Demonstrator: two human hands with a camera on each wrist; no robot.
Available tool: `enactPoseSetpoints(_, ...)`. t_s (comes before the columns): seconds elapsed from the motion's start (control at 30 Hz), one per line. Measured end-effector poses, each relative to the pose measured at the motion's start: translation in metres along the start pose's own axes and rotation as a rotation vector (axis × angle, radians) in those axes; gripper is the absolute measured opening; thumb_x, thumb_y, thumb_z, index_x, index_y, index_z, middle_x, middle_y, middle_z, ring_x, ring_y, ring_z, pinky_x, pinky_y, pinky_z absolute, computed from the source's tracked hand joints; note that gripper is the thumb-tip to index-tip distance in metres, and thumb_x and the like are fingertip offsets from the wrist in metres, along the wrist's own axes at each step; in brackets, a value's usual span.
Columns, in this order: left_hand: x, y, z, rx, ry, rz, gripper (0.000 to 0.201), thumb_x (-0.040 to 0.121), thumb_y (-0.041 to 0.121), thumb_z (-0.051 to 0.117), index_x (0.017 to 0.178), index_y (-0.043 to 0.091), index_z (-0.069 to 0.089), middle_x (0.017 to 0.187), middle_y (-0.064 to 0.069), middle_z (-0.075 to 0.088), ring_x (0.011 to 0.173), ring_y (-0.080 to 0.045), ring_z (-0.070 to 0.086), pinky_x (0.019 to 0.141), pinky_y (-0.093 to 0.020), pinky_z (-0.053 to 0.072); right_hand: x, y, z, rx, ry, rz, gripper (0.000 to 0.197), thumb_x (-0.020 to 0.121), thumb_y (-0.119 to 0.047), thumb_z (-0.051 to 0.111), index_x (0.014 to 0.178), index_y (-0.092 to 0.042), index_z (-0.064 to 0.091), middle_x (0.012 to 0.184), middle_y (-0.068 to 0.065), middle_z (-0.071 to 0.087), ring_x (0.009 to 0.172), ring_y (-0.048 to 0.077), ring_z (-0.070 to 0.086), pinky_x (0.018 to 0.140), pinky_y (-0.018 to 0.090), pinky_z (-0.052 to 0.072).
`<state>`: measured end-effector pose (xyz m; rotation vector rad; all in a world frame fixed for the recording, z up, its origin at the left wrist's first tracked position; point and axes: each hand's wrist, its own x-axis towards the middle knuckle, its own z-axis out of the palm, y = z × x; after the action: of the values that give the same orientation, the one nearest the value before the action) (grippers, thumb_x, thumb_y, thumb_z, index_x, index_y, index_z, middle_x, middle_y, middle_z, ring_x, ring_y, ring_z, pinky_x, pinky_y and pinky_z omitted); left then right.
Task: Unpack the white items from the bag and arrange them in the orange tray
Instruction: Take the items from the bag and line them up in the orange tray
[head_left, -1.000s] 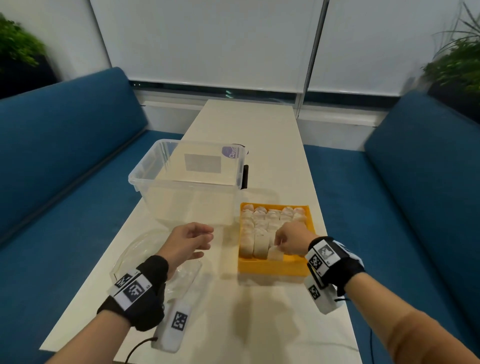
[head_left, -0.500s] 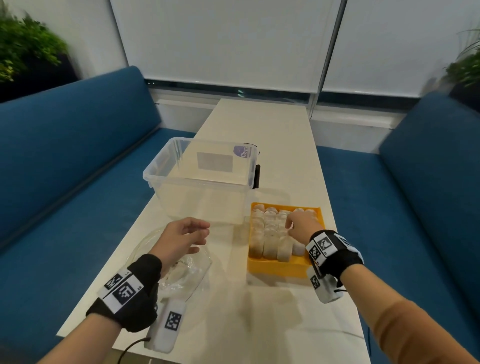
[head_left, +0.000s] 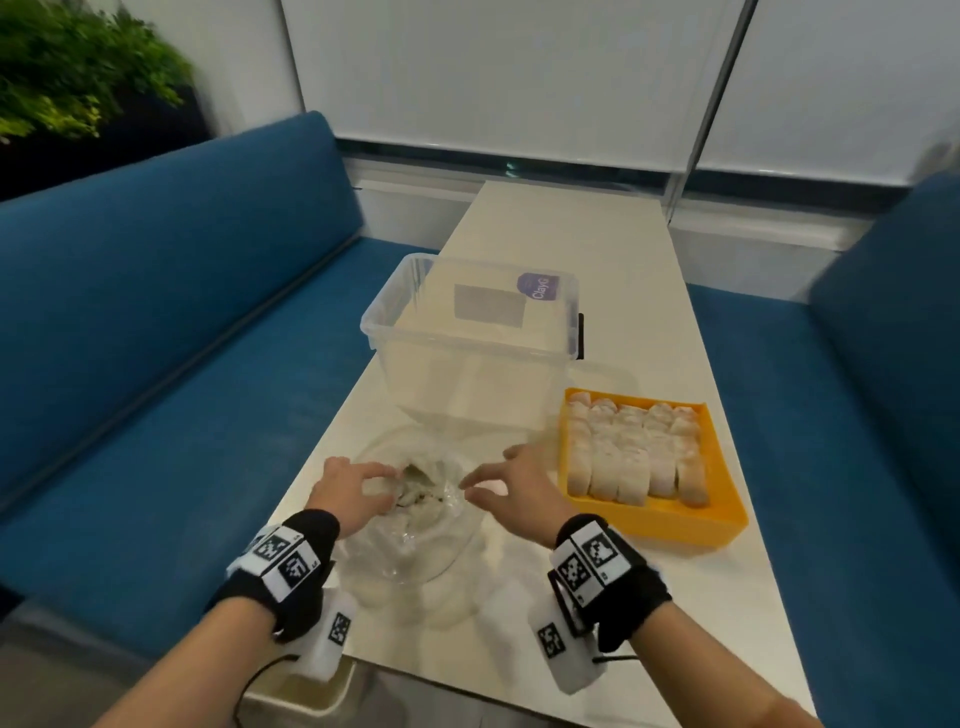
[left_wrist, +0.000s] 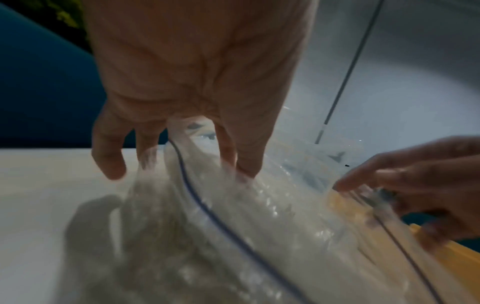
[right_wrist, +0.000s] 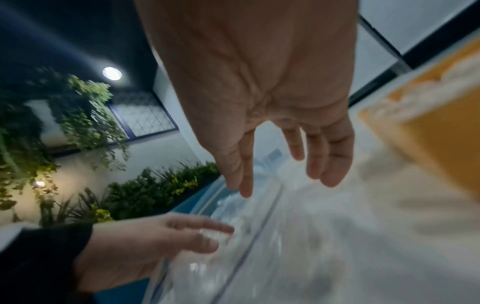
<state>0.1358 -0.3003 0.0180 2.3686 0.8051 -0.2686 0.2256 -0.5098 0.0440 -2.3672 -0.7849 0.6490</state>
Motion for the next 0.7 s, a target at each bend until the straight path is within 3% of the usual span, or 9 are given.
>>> enactPoseSetpoints(0.1, -0.001, -0.001, 0.005, -0.082, -0.007, 0.07, 0.064, 0.078, 0.012, 0.074, 0.135, 0.03, 0.051, 0.137, -0.011, 0.04, 0.123, -0.028, 0.047, 0.102, -0.028, 0.039, 0.007, -0.006, 0.033, 0.081, -0.028, 0.152, 0.037, 0.089, -0.039, 0.06, 0.125, -0.032, 0.058, 0.136, 0.012, 0.027, 0.128, 0.034, 0.041, 0.105, 0.033, 0.037)
enactPoseSetpoints(0.17, -0.006, 0.0, 0.005, -0.145, -0.01, 0.191, 0.078, 0.073, -0.004, 0.07, 0.141, 0.024, 0.044, 0.136, -0.005, 0.037, 0.124, -0.02, 0.043, 0.096, -0.018, 0.035, 0.01, -0.008, 0.045, 0.119, -0.014, 0.193, 0.052, 0.087, -0.026, 0.064, 0.136, -0.03, 0.047, 0.134, 0.013, 0.031, 0.118, 0.032, 0.05, 0.09, 0.021, 0.041)
enactPoseSetpoints(0.23, -0.011, -0.001, 0.002, -0.234, 0.031, 0.314, 0.087, 0.068, -0.011, 0.066, 0.142, 0.025, 0.04, 0.141, 0.002, 0.032, 0.127, -0.012, 0.039, 0.095, -0.012, 0.032, 0.013, -0.005, 0.049, 0.135, 0.054, 0.184, 0.067, 0.082, -0.011, 0.064, 0.141, -0.031, 0.039, 0.13, 0.015, 0.041, 0.114, 0.029, 0.05, 0.07, 0.005, 0.038)
enactPoseSetpoints(0.3, -0.013, -0.006, 0.001, -0.279, 0.068, 0.387, 0.094, 0.067, -0.007, 0.072, 0.145, 0.028, 0.033, 0.148, 0.005, 0.021, 0.135, -0.009, 0.03, 0.098, -0.01, 0.03, 0.014, -0.004, 0.049, 0.142, 0.129, 0.17, 0.078, 0.079, -0.003, 0.061, 0.145, -0.032, 0.032, 0.123, 0.016, 0.048, 0.112, 0.028, 0.048, 0.059, 0.004, 0.033)
enactPoseSetpoints(0.4, -0.018, -0.01, 0.003, -0.191, 0.05, 0.307, 0.109, 0.07, 0.011, 0.079, 0.15, 0.037, 0.01, 0.153, 0.003, -0.001, 0.133, -0.024, 0.034, 0.108, -0.034, 0.036, 0.012, -0.008, 0.053, 0.136, 0.142, 0.19, 0.081, 0.079, 0.0, 0.054, 0.148, -0.029, 0.024, 0.128, 0.014, 0.045, 0.114, 0.027, 0.045, 0.078, 0.016, 0.037)
enactPoseSetpoints(0.47, -0.021, -0.005, 0.003, -0.243, 0.007, 0.262, 0.109, 0.075, 0.01, 0.072, 0.15, 0.04, -0.001, 0.148, -0.011, 0.018, 0.119, -0.034, 0.048, 0.099, -0.038, 0.044, 0.011, -0.015, 0.06, 0.137, 0.152, 0.216, 0.079, 0.079, -0.006, 0.051, 0.148, -0.031, 0.021, 0.137, 0.01, 0.04, 0.118, 0.027, 0.047, 0.09, 0.025, 0.042)
enactPoseSetpoints(0.57, -0.023, 0.002, 0.005, -0.313, -0.038, 0.289, 0.103, 0.085, 0.008, 0.063, 0.15, 0.042, -0.009, 0.126, -0.011, 0.054, 0.107, -0.032, 0.057, 0.091, -0.037, 0.048, 0.012, -0.023, 0.068, 0.216, 0.185, 0.218, 0.08, 0.08, -0.028, 0.059, 0.149, -0.033, 0.018, 0.144, 0.007, 0.041, 0.129, 0.027, 0.042, 0.102, 0.036, 0.039)
enactPoseSetpoints(0.63, -0.026, 0.005, 0.004, -0.372, -0.026, 0.319, 0.096, 0.085, 0.001, 0.058, 0.151, 0.04, 0.001, 0.119, -0.006, 0.054, 0.103, -0.028, 0.057, 0.09, -0.036, 0.049, 0.008, -0.026, 0.067, 0.288, 0.221, 0.23, 0.084, 0.079, -0.032, 0.066, 0.149, -0.033, 0.02, 0.131, 0.008, 0.055, 0.121, 0.031, 0.051, 0.099, 0.036, 0.042)
enactPoseSetpoints(0.7, -0.027, 0.006, 0.0, -0.457, 0.015, 0.372, 0.093, 0.079, -0.007, 0.057, 0.149, 0.037, 0.015, 0.129, 0.0, 0.05, 0.109, -0.022, 0.054, 0.091, -0.034, 0.048, 0.0, -0.029, 0.063, 0.311, 0.267, 0.207, 0.076, 0.08, -0.021, 0.064, 0.146, -0.031, 0.026, 0.099, 0.001, 0.06, 0.108, 0.034, 0.058, 0.093, 0.035, 0.046)
